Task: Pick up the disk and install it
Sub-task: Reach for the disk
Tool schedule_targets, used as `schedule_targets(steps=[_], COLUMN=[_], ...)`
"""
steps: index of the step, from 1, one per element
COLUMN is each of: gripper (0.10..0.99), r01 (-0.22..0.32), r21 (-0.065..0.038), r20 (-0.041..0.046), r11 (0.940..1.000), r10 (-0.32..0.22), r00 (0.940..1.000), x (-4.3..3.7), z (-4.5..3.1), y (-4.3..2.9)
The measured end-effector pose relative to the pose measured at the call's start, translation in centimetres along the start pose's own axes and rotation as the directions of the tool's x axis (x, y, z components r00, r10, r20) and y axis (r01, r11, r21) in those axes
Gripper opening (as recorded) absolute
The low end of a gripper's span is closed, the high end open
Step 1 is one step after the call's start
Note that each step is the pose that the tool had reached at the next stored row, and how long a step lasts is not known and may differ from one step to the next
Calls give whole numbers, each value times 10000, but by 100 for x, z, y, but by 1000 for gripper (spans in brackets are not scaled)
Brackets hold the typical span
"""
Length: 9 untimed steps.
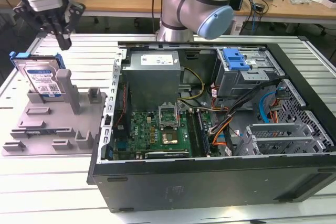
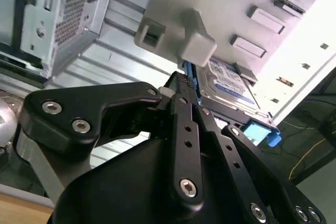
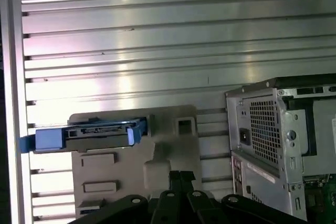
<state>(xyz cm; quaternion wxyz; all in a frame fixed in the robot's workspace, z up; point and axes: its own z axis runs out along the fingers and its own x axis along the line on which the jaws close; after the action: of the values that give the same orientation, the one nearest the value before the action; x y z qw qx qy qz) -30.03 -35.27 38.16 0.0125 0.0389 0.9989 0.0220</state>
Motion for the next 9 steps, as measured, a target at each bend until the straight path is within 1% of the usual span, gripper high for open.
schedule_targets(steps=[1, 4, 9], gripper=[106, 106, 106], r01=[-1, 0, 2], r21=[0, 0, 0], r20=[-1, 0, 0], r11=[10000, 10000, 10000], r10=[1, 0, -2], r00=[10000, 10000, 10000], x=[103, 319, 521], z=[6, 20, 32], y=[38, 122, 216])
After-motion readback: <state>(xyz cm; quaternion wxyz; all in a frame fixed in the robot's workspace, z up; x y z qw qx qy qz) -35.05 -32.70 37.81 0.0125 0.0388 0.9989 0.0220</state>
